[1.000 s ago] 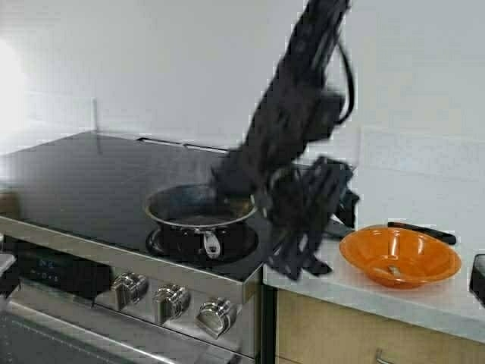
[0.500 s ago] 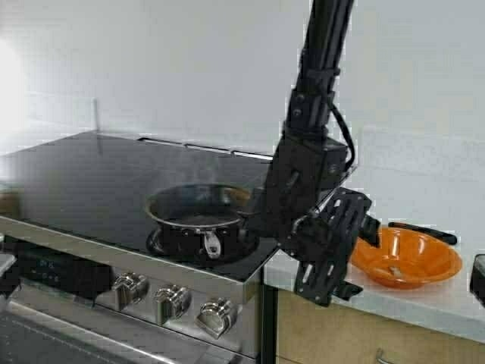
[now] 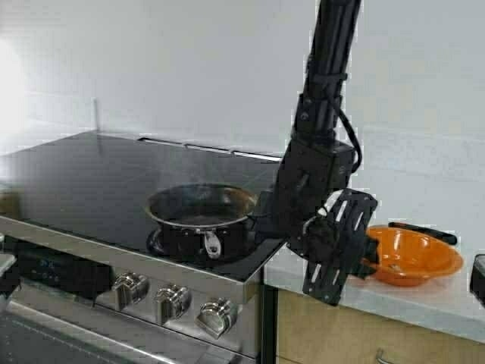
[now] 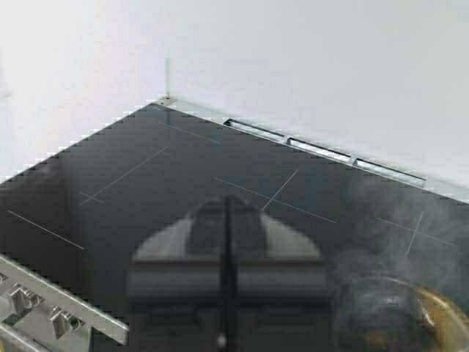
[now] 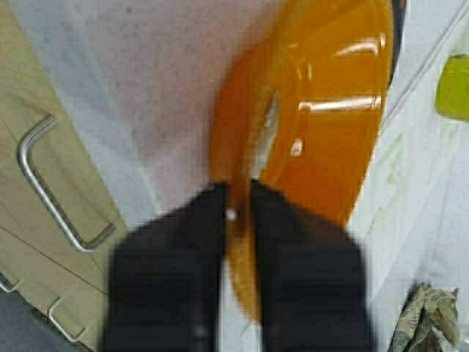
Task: Add oil to the pan and cook the shrimp and serve it
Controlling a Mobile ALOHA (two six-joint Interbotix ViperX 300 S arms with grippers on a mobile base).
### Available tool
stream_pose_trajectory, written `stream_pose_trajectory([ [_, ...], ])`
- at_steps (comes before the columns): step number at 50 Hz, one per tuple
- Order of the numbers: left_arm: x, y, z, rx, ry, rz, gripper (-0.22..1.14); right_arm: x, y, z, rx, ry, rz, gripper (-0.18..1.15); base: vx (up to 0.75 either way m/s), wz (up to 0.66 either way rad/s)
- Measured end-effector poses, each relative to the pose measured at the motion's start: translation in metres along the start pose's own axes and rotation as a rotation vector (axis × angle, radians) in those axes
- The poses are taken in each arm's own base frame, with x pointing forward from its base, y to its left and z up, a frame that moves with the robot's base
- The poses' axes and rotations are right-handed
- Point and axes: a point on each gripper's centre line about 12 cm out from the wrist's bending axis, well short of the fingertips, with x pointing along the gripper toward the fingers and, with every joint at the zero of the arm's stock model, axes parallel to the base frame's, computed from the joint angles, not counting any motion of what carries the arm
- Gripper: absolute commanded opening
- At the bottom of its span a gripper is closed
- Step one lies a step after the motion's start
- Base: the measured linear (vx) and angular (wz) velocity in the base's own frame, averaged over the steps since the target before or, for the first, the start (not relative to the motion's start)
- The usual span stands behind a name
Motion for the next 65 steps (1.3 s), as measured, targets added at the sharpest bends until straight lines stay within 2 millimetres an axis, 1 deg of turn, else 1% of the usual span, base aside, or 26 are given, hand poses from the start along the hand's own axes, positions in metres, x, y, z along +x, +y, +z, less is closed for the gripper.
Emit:
stream_pose_trajectory([
  [3, 0.0, 0.0, 0.0, 0.0, 0.0, 0.0, 0.03, 0.0, 0.0, 0.0, -0.002, 0.001, 0.001, 0.03, 0.0, 0.0],
  [5, 0.0, 0.0, 0.0, 0.001, -0.002, 0.0, 0.03, 0.0, 0.0, 0.0, -0.005, 0.001, 0.001, -0.03, 0.0, 0.0],
  [12, 0.0, 0.0, 0.0, 0.0, -0.002, 0.0, 0.03, 0.001, 0.0, -0.001, -0.023, 0.003, 0.001, 0.06, 0.0, 0.0],
  [21, 0.0, 0.0, 0.0, 0.001, 0.0, 0.0, 0.03, -0.001, -0.001, -0.001, -0.028, 0.0, 0.002, 0.05, 0.0, 0.0],
  [26, 0.0, 0.0, 0.0, 0.0, 0.0, 0.0, 0.03, -0.011, -0.007, 0.006, -0.013, -0.027, 0.004, 0.05, 0.0, 0.0],
  [29, 0.0, 0.0, 0.0, 0.0, 0.0, 0.0, 0.03, -0.023, -0.012, 0.013, 0.0, -0.056, 0.008, 0.05, 0.0, 0.0],
  [37, 0.0, 0.0, 0.0, 0.0, 0.0, 0.0, 0.03, -0.067, -0.022, 0.038, 0.013, -0.16, 0.029, 0.05, 0.0, 0.0],
  [42, 0.0, 0.0, 0.0, 0.0, 0.0, 0.0, 0.03, -0.088, -0.031, 0.054, 0.032, -0.204, 0.046, 0.05, 0.0, 0.0],
  [48, 0.0, 0.0, 0.0, 0.0, 0.0, 0.0, 0.03, -0.107, -0.047, 0.07, 0.084, -0.244, 0.066, 0.05, 0.0, 0.0],
  [52, 0.0, 0.0, 0.0, 0.0, -0.002, 0.0, 0.03, -0.121, -0.058, 0.08, 0.144, -0.278, 0.113, 0.05, 0.0, 0.0],
  [65, 0.0, 0.0, 0.0, 0.0, -0.002, 0.0, 0.03, -0.173, -0.101, 0.119, 0.309, -0.481, 0.294, 0.05, 0.0, 0.0],
])
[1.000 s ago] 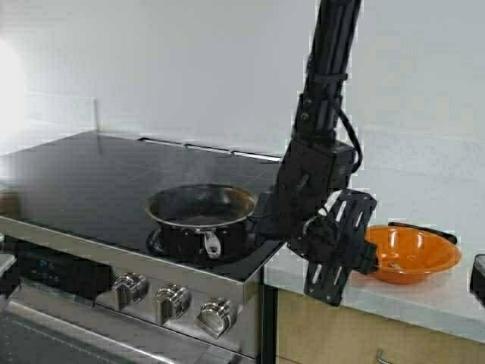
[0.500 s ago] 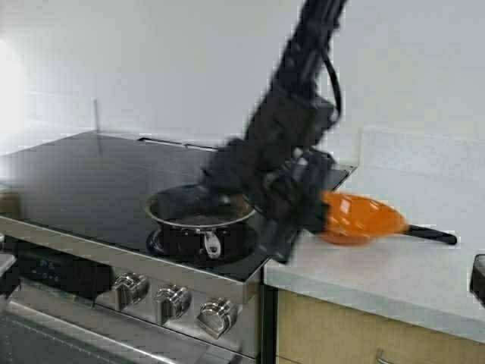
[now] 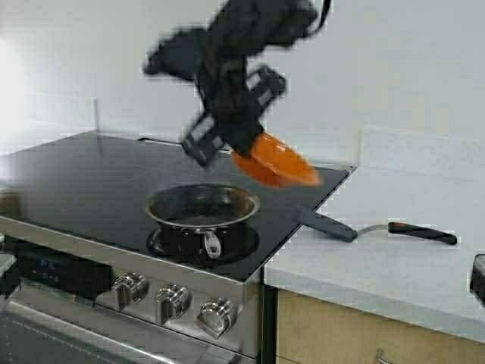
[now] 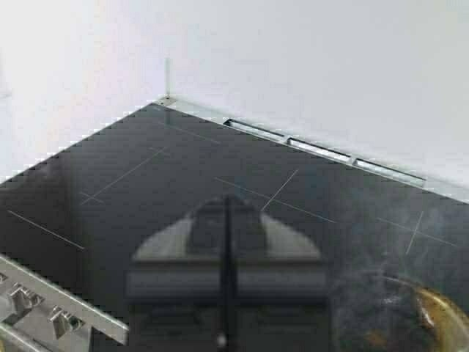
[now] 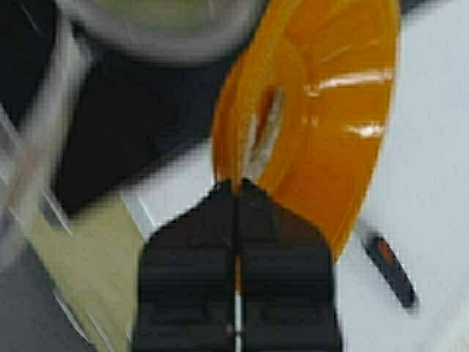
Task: Add oil to the pan and cook the shrimp and serve it
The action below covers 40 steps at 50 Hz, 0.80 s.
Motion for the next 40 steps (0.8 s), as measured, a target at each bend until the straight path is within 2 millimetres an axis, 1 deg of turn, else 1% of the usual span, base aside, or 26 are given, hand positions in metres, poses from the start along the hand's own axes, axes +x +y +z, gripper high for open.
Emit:
stream_pose_trajectory([
  [6, 0.0, 0.0, 0.0, 0.001, 0.002, 0.0, 0.03, -0.002, -0.008, 0.025, 0.077, -0.072, 0.083, 0.05, 0.0, 0.0],
  [12, 0.0, 0.0, 0.0, 0.0, 0.002, 0.0, 0.03, 0.008, -0.019, 0.044, 0.163, -0.127, 0.186, 0.05, 0.0, 0.0],
  [19, 0.0, 0.0, 0.0, 0.001, 0.002, 0.0, 0.03, 0.022, -0.036, 0.066, 0.258, -0.201, 0.299, 0.05, 0.0, 0.0],
  [22, 0.0, 0.0, 0.0, 0.001, 0.002, 0.0, 0.03, 0.028, -0.04, 0.074, 0.288, -0.235, 0.352, 0.05, 0.0, 0.0],
  [24, 0.0, 0.0, 0.0, 0.001, 0.002, 0.0, 0.03, 0.035, -0.041, 0.078, 0.313, -0.252, 0.396, 0.05, 0.0, 0.0],
  [30, 0.0, 0.0, 0.0, 0.001, 0.002, 0.0, 0.03, 0.061, -0.048, 0.083, 0.409, -0.292, 0.518, 0.05, 0.0, 0.0],
  [35, 0.0, 0.0, 0.0, 0.0, 0.002, 0.0, 0.03, 0.085, -0.055, 0.079, 0.526, -0.312, 0.616, 0.05, 0.0, 0.0],
  [40, 0.0, 0.0, 0.0, 0.0, 0.002, 0.0, 0.03, 0.107, -0.063, 0.069, 0.653, -0.335, 0.696, 0.05, 0.0, 0.0],
])
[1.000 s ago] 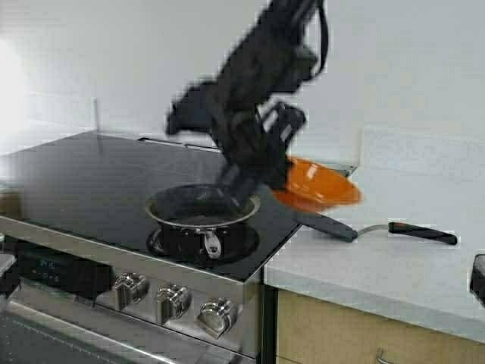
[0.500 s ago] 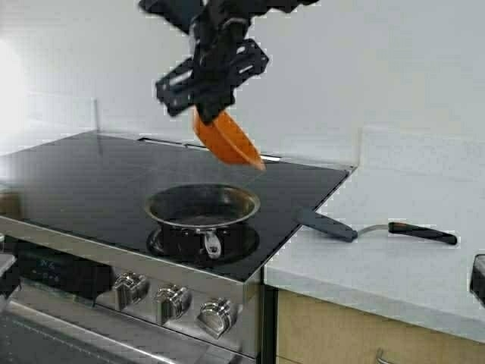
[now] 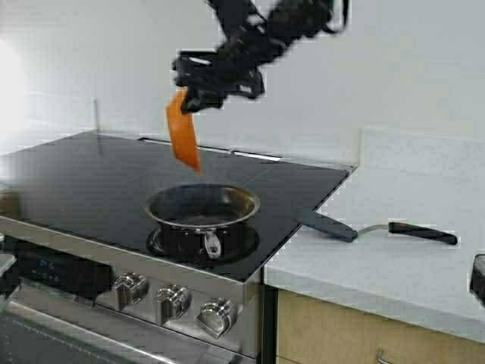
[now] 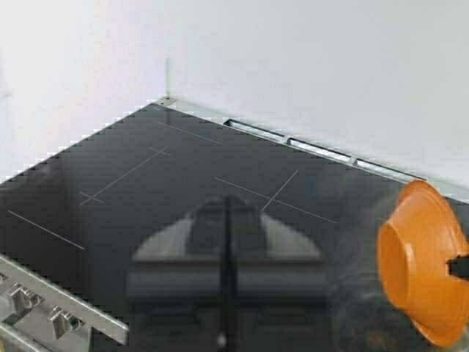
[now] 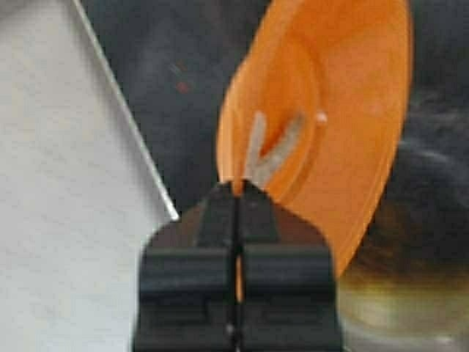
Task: Add oil to the pan and cook the shrimp and serve it
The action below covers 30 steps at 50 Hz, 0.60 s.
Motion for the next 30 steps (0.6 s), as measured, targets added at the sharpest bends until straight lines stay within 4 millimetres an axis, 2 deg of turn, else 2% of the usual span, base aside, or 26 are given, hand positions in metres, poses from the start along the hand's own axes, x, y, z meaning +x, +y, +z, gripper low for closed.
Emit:
stream_pose_trajectory([
  [7, 0.0, 0.0, 0.0, 0.0, -0.002, 0.0, 0.03, 0.002, -0.025, -0.007, 0.16, -0.086, 0.122, 0.05, 0.0, 0.0],
  [21, 0.0, 0.0, 0.0, 0.003, 0.0, 0.0, 0.03, -0.002, -0.069, -0.037, 0.462, -0.3, 0.309, 0.05, 0.0, 0.0],
  [30, 0.0, 0.0, 0.0, 0.003, -0.002, 0.0, 0.03, 0.001, -0.078, -0.058, 0.604, -0.363, 0.383, 0.05, 0.0, 0.0],
])
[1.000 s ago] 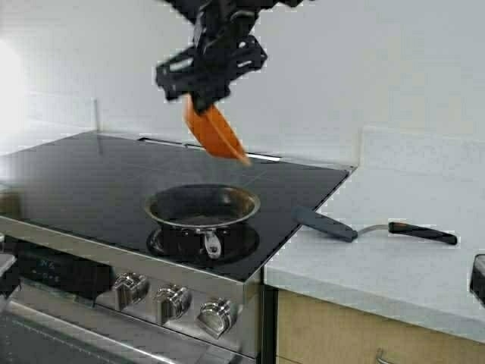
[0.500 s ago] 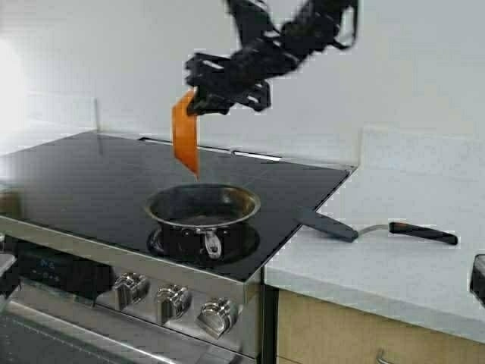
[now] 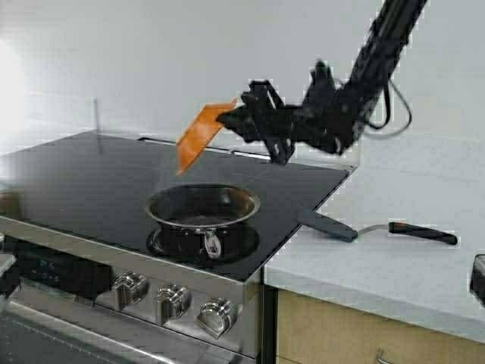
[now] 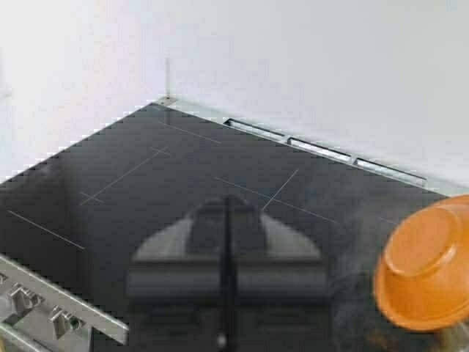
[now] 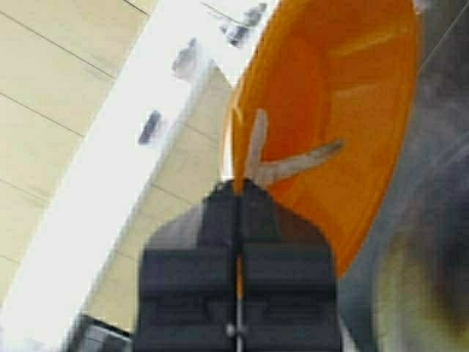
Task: Add oil to the pan and cook the shrimp and serve it
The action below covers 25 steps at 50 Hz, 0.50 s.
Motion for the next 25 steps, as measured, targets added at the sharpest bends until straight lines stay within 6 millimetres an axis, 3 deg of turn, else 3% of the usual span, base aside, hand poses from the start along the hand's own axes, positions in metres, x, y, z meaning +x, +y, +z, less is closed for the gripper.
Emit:
stream_pose_trajectory([
  [9, 0.0, 0.0, -0.001, 0.0, 0.003, 0.0, 0.03, -0.004, -0.013, -0.014, 0.136, -0.02, 0.076, 0.05, 0.0, 0.0],
  [25, 0.0, 0.0, 0.0, -0.001, 0.0, 0.0, 0.03, -0.013, -0.047, -0.027, 0.257, -0.035, 0.041, 0.05, 0.0, 0.0],
])
